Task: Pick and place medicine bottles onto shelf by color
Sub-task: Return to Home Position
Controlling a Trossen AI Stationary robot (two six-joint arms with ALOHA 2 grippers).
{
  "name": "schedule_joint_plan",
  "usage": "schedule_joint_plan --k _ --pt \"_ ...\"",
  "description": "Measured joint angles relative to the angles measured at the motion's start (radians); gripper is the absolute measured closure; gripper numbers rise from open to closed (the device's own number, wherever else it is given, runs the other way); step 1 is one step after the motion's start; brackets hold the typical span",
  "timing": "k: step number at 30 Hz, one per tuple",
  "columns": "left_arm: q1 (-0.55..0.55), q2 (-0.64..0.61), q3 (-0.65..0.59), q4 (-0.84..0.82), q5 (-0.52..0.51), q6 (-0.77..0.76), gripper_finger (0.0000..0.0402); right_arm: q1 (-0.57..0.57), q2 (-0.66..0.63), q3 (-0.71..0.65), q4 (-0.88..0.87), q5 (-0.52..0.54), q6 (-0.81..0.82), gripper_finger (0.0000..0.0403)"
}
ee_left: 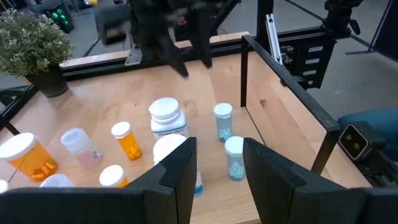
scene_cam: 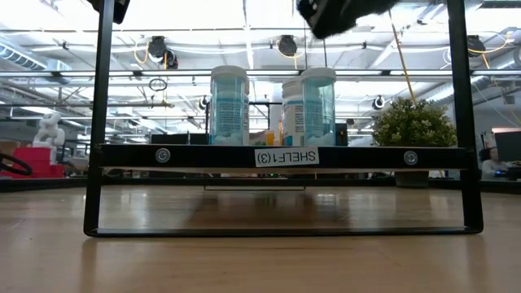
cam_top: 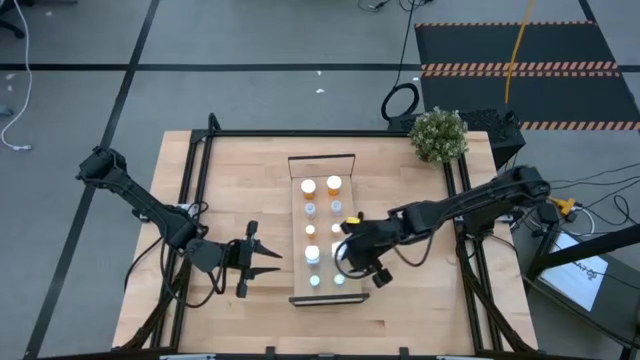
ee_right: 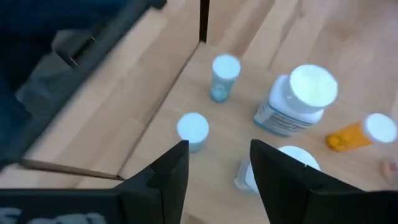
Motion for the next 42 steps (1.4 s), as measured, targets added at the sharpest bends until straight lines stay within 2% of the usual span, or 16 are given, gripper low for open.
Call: schedule_joint_plan --k 5,11,15,21,27,30,34,42 --pt "0.000 0.000 0.000 0.000 0.000 -0.002 0.0268 0.021 -0.110 0.000 -0.016 0.011 0.083 0.0238" --pt "0.002 0.000 0.000 0.010 -0.001 -0.002 0.0268 0.060 -0.238 0.000 -0.106 0.143 0.138 0.0238" --pt "0.002 0.000 0.000 0.035 -0.003 0.021 0.0268 0.073 -0.310 -0.004 -0.136 0.162 0.164 0.0244" --pt "0.008 -0.023 0.001 0.128 -0.050 0.121 0.0268 0.089 -0.417 -0.096 -0.078 0.208 0.159 0.0284" --pt "0.052 -0.119 0.010 0.126 -0.053 0.179 0.0268 0.089 -0.517 -0.197 0.013 0.216 0.127 0.0341" --pt "0.083 -0.174 0.010 0.085 -0.039 0.199 0.0270 0.089 -0.570 -0.239 0.043 0.262 0.110 0.0371" --pt "0.124 -0.232 0.000 0.086 0.045 0.263 0.0297 0.077 -0.645 -0.310 0.080 0.288 0.053 0.0399" --pt "0.202 -0.285 -0.085 0.112 0.139 0.311 0.0370 0.019 -0.774 -0.511 0.197 0.279 0.020 0.0401"
